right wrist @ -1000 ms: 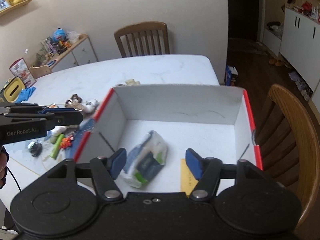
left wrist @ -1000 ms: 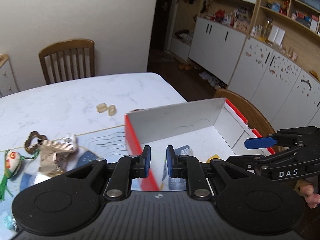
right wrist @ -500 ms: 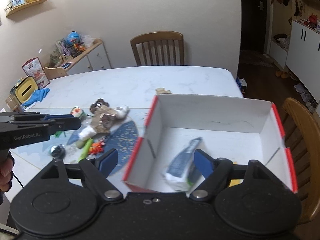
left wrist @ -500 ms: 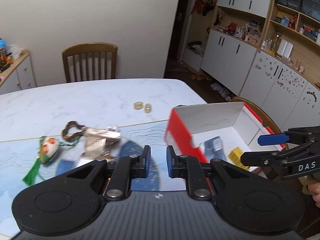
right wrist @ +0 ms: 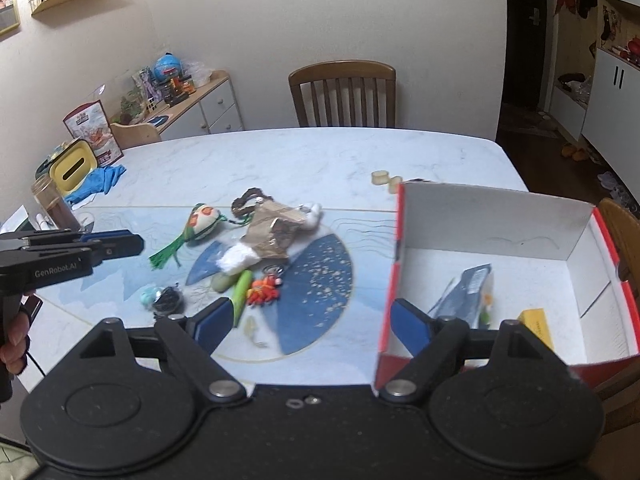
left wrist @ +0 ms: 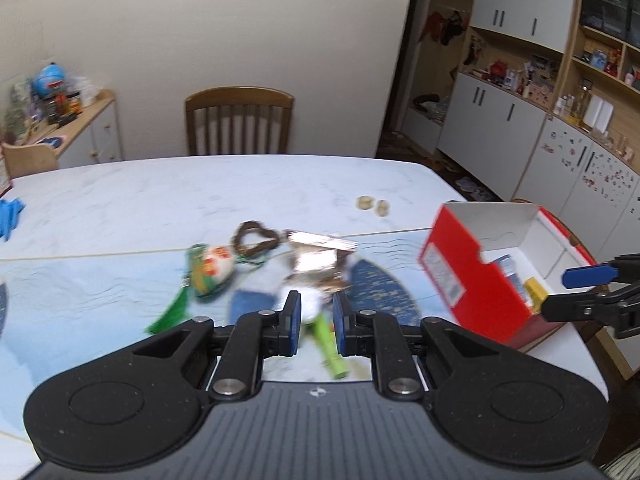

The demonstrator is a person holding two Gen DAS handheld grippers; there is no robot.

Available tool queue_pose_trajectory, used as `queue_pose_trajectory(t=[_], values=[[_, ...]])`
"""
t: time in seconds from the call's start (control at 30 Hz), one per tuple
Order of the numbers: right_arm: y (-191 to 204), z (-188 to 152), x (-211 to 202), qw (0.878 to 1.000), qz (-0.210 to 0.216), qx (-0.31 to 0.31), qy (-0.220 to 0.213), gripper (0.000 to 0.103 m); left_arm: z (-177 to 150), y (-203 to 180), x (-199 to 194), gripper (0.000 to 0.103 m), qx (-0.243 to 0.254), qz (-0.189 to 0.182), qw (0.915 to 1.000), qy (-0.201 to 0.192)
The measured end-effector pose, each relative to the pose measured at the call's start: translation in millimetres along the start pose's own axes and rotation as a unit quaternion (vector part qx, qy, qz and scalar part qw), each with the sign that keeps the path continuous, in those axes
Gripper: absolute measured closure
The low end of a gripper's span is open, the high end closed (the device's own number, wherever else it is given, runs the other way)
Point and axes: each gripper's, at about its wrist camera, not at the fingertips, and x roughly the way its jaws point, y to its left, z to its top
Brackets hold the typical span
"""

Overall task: Organize objects
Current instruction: 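Open both grippers in the shoebox and withdraw toward the table items, then grasp the black bead bag with the left gripper while the right grasps the green tube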

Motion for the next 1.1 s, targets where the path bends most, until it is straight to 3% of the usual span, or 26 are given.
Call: queue_pose_trajectory(t=[0.07,0.13,0.17,0.2,0.33,0.47,0.57,0.7,1.1], values=[[9,-2,2,1.000,-0.003,0.000,0.002,0.018,-3,14,-5,0.081,-0.003,0.008,1.0000,-0.003],[17,-4,4,1.000,-0.005,0.002,0.003,0.018,-5,26,-9,0.062,-0.007,0.015,0.9998,-0.007],[21,-4,5,1.000,-0.006,0.002,0.004,0.018,-7,31,-11,0.043,-0.009,0.018,0.9997,-0.011],[25,-5,5,1.000,-0.007,0.002,0.004,0.018,-9,35,-13,0.032,-0.009,0.022,0.9996,-0.017],[37,-6,11,1.000,-0.011,0.001,0.007,0.018,-13,52,-18,0.031,-0.008,0.021,0.9995,-0.020],[48,-9,20,1.000,-0.012,0.004,0.011,0.018,-17,65,-16,0.020,-0.010,0.026,0.9994,-0.022],[57,-10,28,1.000,-0.010,0.002,0.016,0.017,-22,74,-12,0.018,-0.012,0.023,0.9994,-0.021],[66,-10,42,1.000,-0.007,0.001,0.021,0.017,-32,82,-4,0.000,-0.009,0.021,0.9995,-0.021],[86,-11,101,0.999,-0.011,-0.011,0.046,0.020,-66,85,46,0.000,0.055,0.016,0.9973,0.045]])
